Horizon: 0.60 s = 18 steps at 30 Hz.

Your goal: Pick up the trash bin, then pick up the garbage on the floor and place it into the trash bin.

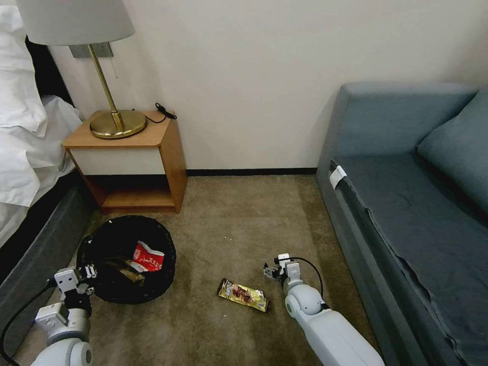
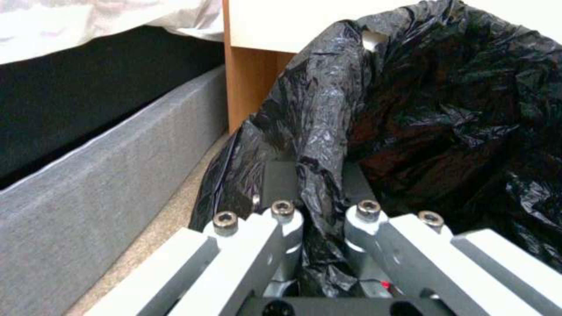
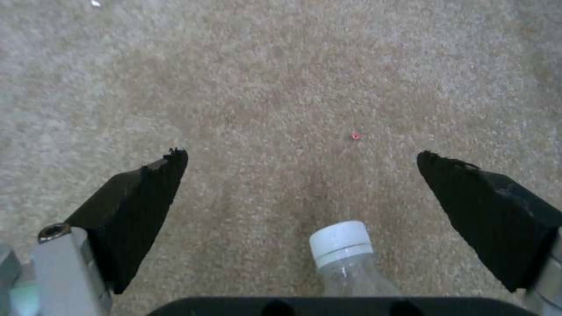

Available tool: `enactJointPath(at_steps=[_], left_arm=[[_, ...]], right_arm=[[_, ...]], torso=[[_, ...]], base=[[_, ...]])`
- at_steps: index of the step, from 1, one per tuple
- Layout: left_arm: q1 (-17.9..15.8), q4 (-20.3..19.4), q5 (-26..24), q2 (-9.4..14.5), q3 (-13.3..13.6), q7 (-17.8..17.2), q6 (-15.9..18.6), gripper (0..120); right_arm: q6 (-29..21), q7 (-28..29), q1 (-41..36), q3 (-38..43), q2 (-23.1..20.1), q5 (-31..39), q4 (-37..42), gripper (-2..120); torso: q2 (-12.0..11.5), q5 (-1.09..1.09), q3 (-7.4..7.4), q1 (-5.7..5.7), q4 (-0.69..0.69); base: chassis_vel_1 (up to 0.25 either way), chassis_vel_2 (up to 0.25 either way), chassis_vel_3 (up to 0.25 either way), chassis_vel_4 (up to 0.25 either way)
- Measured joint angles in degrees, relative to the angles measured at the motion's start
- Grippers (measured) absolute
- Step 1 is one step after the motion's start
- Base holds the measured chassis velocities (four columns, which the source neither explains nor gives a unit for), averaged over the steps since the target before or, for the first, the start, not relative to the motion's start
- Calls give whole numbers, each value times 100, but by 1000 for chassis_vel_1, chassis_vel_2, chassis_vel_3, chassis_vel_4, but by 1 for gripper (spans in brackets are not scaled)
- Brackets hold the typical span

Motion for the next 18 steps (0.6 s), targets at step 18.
enactJointPath(at_steps=[18], left_arm=[[-23,118,22,4,-21,2,-63,3]], right_arm=[[-1364,117,481,-931,-1106,1059,625,100]], torso=[[0,0,0,0,0]], base=[[0,0,0,0]])
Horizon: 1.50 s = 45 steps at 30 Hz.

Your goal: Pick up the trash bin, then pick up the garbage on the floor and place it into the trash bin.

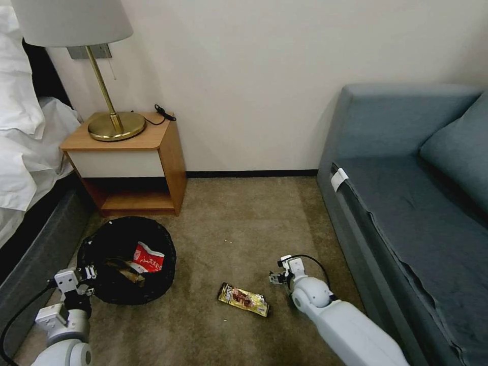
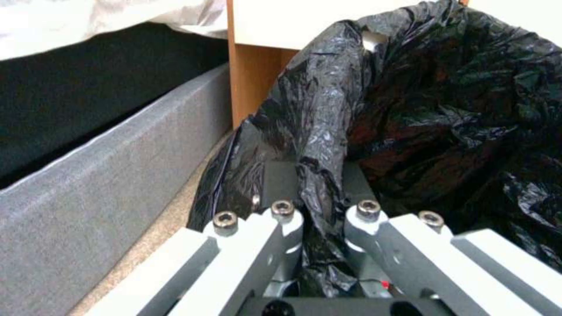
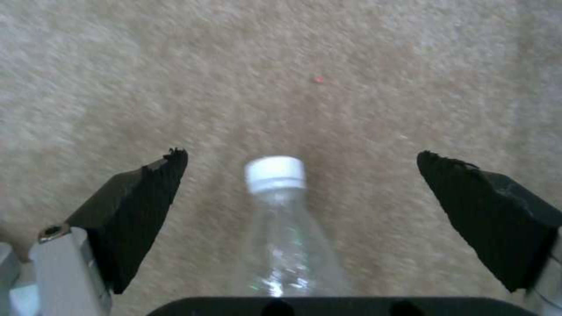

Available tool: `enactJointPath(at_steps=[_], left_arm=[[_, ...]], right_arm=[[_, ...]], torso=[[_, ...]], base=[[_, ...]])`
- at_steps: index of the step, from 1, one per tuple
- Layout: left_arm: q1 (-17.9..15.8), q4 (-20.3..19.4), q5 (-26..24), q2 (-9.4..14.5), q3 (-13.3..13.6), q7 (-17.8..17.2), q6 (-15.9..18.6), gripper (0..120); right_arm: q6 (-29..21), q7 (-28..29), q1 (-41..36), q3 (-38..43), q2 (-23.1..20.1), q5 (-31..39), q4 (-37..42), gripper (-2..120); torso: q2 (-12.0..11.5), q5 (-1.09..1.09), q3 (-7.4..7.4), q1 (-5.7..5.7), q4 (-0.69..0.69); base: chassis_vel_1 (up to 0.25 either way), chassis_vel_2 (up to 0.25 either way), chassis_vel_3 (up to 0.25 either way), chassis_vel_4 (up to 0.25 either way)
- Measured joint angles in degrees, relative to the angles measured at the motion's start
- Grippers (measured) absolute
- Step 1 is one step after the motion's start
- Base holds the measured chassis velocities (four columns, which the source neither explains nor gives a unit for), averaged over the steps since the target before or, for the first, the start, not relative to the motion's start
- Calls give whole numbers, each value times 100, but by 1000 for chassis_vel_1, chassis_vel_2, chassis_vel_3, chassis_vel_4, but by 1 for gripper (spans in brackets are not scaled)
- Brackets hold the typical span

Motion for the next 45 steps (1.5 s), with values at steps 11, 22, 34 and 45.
enactJointPath(at_steps=[11,22,34,45], left_arm=[[6,68,-17,88,-83,43,-52,3],[-15,201,-59,168,-97,62,-84,3],[-38,272,-96,228,-50,61,-98,3],[-88,343,-101,247,12,56,-98,3]], right_arm=[[-547,-44,56,-11,-262,516,348,100],[-1149,-182,-105,46,-486,724,636,100],[-1147,-330,-86,218,-232,814,115,100],[-1103,-477,-67,249,28,738,-324,100]], torso=[[0,1,0,0,1],[0,-1,0,0,0],[0,0,0,0,1],[0,-1,0,0,0]], base=[[0,0,0,0],[0,0,0,0],[0,0,0,0],[0,0,0,0]])
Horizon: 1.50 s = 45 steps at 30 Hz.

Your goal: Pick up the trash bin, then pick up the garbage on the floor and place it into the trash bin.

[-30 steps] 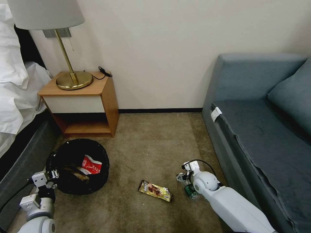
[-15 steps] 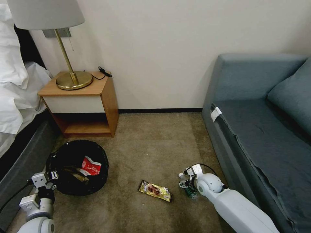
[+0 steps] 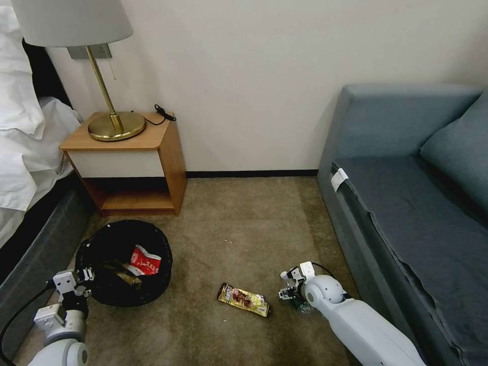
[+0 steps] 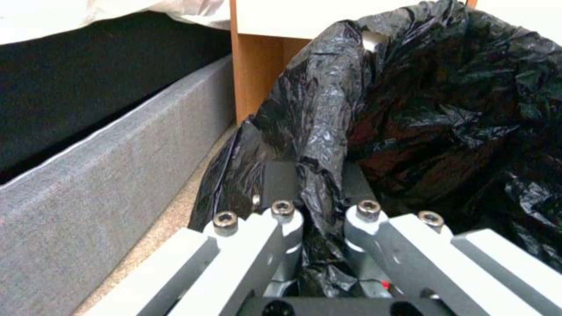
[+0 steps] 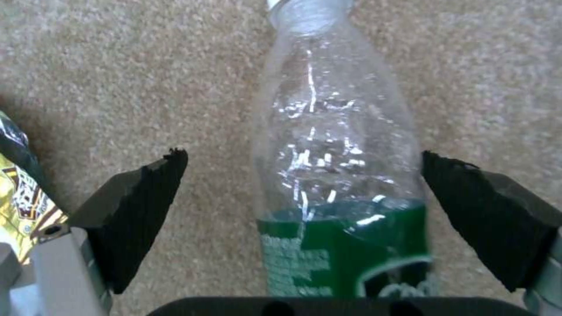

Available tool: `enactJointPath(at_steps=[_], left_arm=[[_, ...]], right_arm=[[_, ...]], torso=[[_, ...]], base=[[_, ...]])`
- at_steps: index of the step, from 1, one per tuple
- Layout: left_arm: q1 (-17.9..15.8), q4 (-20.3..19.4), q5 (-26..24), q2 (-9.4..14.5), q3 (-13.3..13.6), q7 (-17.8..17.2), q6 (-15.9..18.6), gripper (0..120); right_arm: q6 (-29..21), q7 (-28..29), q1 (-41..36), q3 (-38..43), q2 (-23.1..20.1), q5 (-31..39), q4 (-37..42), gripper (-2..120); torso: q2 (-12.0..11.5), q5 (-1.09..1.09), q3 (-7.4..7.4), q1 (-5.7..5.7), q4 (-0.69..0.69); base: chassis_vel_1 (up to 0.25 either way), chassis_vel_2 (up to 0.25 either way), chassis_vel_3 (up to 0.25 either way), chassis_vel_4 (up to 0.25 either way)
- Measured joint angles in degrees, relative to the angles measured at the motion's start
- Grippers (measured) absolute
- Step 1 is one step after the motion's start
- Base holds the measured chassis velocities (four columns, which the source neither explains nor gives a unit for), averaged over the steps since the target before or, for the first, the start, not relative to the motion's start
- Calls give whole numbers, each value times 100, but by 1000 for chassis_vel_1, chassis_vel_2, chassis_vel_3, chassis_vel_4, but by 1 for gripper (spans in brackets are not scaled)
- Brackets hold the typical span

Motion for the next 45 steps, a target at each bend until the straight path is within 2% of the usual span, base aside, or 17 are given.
enactJointPath(at_steps=[4,6,9,11,13,15,16,18,21,27,34,45], left_arm=[[-1,22,0,11,1,0,0,3],[0,37,-3,27,-4,-1,0,3],[0,40,-5,34,-9,-1,0,3],[-2,49,-19,55,-21,-4,0,3],[-3,50,-20,57,-21,-4,0,3],[-7,51,-28,64,-19,-3,0,3],[-7,51,-28,64,-19,-3,0,3],[-14,60,-35,74,-16,-3,0,3],[-18,66,-40,85,-16,-3,0,3],[-25,90,-41,106,13,-6,0,3],[-27,97,-42,141,21,-7,0,3],[-6,71,-12,170,98,-6,-14,3]], right_arm=[[68,-99,48,9,123,-53,-171,100],[97,-161,55,21,179,-87,-250,90],[108,-187,52,26,190,-102,-269,89],[140,-247,12,42,194,-156,-275,73],[144,-252,2,48,194,-161,-267,70],[161,-253,-25,80,192,-182,-248,58],[161,-253,-25,80,192,-182,-248,58],[173,-257,-41,83,178,-180,-219,47],[181,-257,-48,90,167,-180,-211,44],[251,-258,-85,153,217,-241,-211,28],[252,-232,-61,179,183,-185,35,24],[15,227,627,-236,100,775,1261,24]], torso=[[0,1,0,0,1],[0,0,0,0,1],[0,0,0,0,1],[0,-1,0,0,0],[0,-2,0,0,0],[0,-3,0,0,-1],[0,-3,0,0,-1],[0,0,0,0,0],[0,1,0,0,0],[0,1,0,0,0],[0,3,0,0,1],[0,1,0,0,0]], base=[[0,0,0,0],[0,0,0,0],[0,0,0,0],[0,0,0,0],[0,0,0,0],[0,0,0,0],[0,0,0,0],[0,0,0,0],[0,0,0,0],[0,0,0,0],[0,0,0,0],[0,0,0,0]])
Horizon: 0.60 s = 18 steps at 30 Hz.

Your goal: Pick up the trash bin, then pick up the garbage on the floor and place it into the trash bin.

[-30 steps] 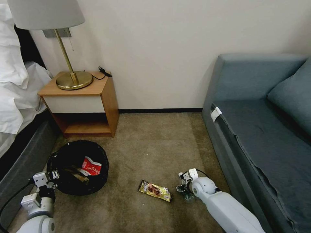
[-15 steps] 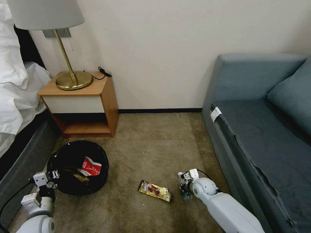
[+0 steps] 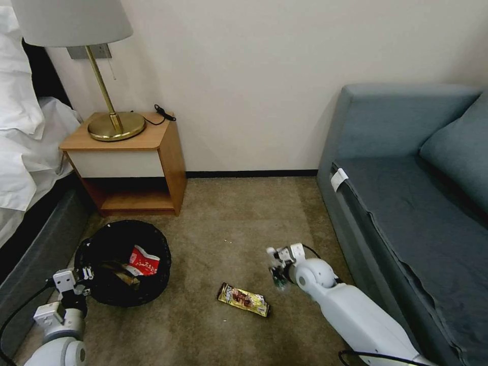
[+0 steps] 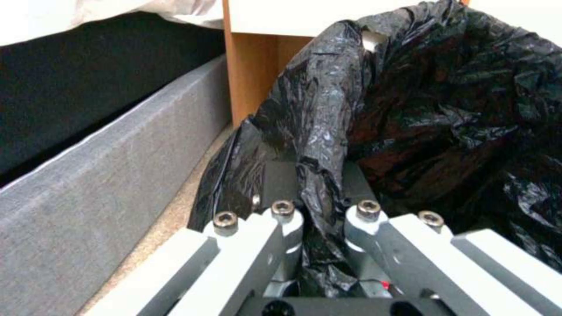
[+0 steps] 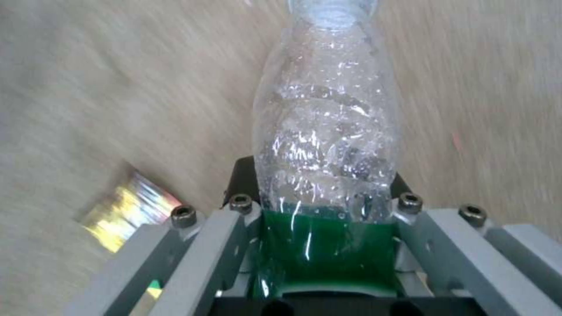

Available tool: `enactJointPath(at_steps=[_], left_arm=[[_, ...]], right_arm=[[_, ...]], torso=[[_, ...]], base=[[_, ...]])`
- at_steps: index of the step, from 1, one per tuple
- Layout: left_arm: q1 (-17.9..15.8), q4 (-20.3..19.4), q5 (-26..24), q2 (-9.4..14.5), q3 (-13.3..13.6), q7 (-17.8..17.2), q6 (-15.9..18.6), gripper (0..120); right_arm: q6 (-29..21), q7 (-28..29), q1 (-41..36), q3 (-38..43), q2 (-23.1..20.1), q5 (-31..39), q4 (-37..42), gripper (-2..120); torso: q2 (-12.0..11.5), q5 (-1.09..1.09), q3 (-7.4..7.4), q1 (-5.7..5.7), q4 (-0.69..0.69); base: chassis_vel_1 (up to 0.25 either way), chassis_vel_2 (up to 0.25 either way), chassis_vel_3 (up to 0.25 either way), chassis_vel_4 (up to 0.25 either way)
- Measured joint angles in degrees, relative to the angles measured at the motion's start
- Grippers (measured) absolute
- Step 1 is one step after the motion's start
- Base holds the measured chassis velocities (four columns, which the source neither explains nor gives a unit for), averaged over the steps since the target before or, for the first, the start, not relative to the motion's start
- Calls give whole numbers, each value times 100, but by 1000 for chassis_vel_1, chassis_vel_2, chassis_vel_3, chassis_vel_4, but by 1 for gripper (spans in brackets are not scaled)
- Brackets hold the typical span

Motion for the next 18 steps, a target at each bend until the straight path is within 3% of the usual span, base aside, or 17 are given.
enactJointPath(at_steps=[6,8,14,18], left_arm=[[-24,23,44,-33,148,-1,-2,3],[-60,55,57,-48,250,2,-2,3],[-116,92,64,-63,337,-5,2,3],[-126,126,107,-99,392,-28,-33,3]], right_arm=[[10,397,733,-655,82,719,648,24],[16,665,1081,-1074,364,957,795,24],[256,764,1377,-1574,658,1047,815,24],[673,781,1525,-2069,939,1055,765,24]], torso=[[0,-2,0,0,1],[0,-2,0,0,1],[0,-2,0,0,1],[0,-1,0,0,2]], base=[[0,0,0,0],[0,0,0,0],[0,0,0,0],[0,0,0,0]])
